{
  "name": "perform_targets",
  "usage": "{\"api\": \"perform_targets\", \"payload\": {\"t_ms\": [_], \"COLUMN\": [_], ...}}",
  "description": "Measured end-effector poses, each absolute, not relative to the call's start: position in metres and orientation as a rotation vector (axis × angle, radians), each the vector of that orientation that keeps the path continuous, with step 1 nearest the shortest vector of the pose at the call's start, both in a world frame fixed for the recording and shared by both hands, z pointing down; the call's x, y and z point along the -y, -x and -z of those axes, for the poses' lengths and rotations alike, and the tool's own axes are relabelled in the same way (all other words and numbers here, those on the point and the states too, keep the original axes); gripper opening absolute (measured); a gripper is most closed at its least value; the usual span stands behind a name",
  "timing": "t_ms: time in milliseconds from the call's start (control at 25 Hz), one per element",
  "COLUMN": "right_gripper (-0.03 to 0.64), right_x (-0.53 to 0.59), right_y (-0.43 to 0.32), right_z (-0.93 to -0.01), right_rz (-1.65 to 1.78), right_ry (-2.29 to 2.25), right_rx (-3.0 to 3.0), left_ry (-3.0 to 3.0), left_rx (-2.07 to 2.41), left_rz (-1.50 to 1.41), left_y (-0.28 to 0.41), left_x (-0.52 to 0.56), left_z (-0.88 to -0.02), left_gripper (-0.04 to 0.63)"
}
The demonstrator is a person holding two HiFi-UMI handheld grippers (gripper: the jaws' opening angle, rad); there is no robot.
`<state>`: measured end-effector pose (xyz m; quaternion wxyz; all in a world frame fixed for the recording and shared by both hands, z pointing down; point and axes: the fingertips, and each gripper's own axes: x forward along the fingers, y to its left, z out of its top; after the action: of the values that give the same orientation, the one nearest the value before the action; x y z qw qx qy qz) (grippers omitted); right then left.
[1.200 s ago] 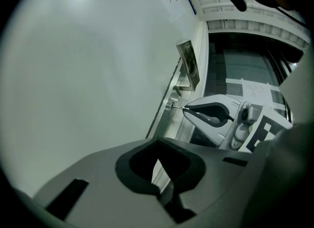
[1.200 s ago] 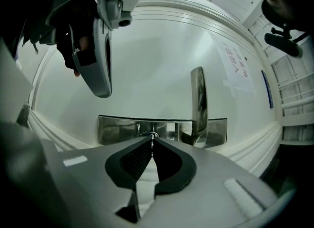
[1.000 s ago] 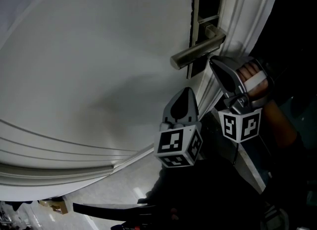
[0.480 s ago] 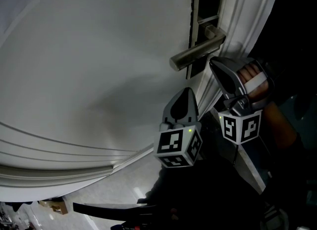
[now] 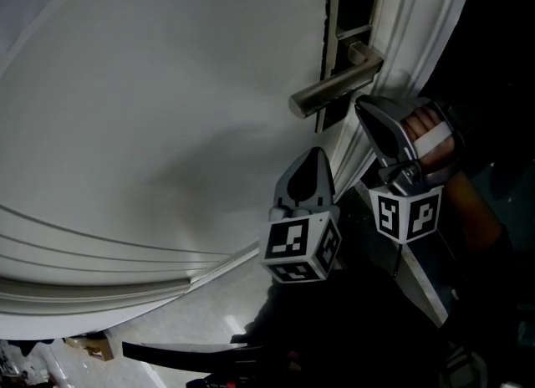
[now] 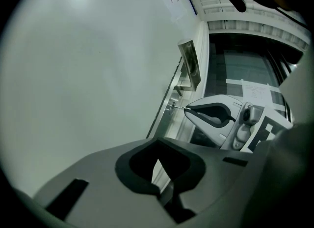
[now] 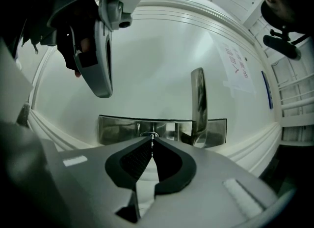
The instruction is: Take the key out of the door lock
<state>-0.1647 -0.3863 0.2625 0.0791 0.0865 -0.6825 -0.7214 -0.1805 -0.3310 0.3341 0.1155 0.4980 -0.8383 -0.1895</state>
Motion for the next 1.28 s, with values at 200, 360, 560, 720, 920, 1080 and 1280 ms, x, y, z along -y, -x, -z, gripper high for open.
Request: {"api": "perform_targets", "payload": {"t_ms": [200, 360, 560, 720, 920, 1080, 1280], "right_gripper": [0.012, 0.012, 0.012, 0.012, 0.012, 0.012, 0.012], "right_x": [0.3862, 0.3859, 0.3860, 0.3858, 0.3853, 0.3861, 0.3866], "right_y": [0.1645, 0.1645, 0.1643, 0.1640, 0.1638, 0.1612, 0.1612], "right_z": [-0.2627, -0.2627, -0.2624, -0.2626, -0.2619, -0.2632, -0.2639], "right_rz": [2.161, 2.159, 2.158, 2.159, 2.157, 2.158, 2.162], "right_ry": [-0.258, -0.257, -0.259, -0.262, -0.263, -0.260, -0.261], "right_rx": [2.040, 2.043, 2.045, 2.044, 2.044, 2.045, 2.037], "left_ry": [-1.459, -1.456, -1.455, -1.454, -1.455, -1.459, -1.473], "left_rx": [2.458, 2.454, 2.453, 2.449, 2.447, 2.441, 2.436], "left_rz": [0.556, 0.562, 0.557, 0.559, 0.564, 0.571, 0.575], "left_y": [0.1816, 0.1821, 0.1828, 0.1825, 0.1833, 0.1846, 0.1825], "left_x": [0.3309, 0.3310, 0.3309, 0.3309, 0.3306, 0.3318, 0.3345], "left_z": [-0.3343, -0.3330, -0.3348, -0.3350, -0.3343, -0.3350, -0.3335], "left_gripper": [0.000, 0.000, 0.000, 0.000, 0.000, 0.000, 0.000]}}
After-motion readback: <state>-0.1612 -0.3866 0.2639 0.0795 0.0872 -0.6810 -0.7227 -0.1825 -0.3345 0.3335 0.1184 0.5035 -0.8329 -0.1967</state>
